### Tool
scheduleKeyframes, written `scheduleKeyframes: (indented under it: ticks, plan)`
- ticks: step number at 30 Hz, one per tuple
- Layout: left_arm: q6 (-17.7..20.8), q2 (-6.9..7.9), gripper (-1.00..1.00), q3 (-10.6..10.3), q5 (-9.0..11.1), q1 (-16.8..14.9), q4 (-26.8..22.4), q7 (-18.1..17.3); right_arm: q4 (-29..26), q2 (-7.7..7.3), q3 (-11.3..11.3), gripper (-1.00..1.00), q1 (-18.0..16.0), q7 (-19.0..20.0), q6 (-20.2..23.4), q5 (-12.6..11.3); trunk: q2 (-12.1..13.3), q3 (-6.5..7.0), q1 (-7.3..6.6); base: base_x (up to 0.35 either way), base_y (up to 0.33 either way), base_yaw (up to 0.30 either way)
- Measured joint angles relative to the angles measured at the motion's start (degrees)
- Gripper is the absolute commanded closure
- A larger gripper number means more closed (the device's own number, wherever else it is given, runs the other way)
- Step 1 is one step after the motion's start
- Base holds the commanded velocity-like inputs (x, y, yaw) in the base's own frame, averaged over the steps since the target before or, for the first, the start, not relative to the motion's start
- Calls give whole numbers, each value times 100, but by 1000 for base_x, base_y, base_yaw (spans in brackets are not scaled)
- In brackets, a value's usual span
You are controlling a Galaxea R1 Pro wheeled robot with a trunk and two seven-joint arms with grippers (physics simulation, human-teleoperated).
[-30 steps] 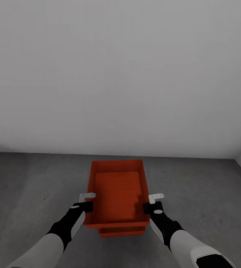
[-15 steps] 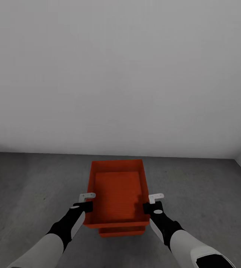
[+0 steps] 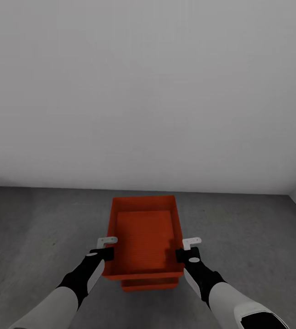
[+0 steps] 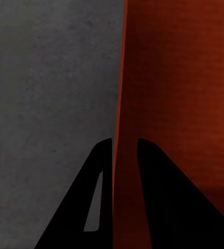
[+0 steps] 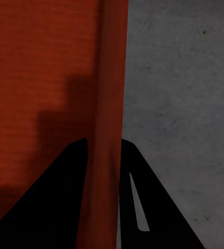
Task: Move the two storage containers from the living room to the garage. In the garage, place one container on the floor and stack the other container on top of it (either order is fine).
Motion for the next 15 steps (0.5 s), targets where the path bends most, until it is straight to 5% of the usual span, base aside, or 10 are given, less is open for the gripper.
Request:
scheduleKeyframes:
  ticks: [15]
  plan:
    - [7, -1, 100, -2, 1, -1, 1, 3, 0, 0, -2, 100, 0, 1, 7, 0, -602, -270, 330, 0, 0, 0]
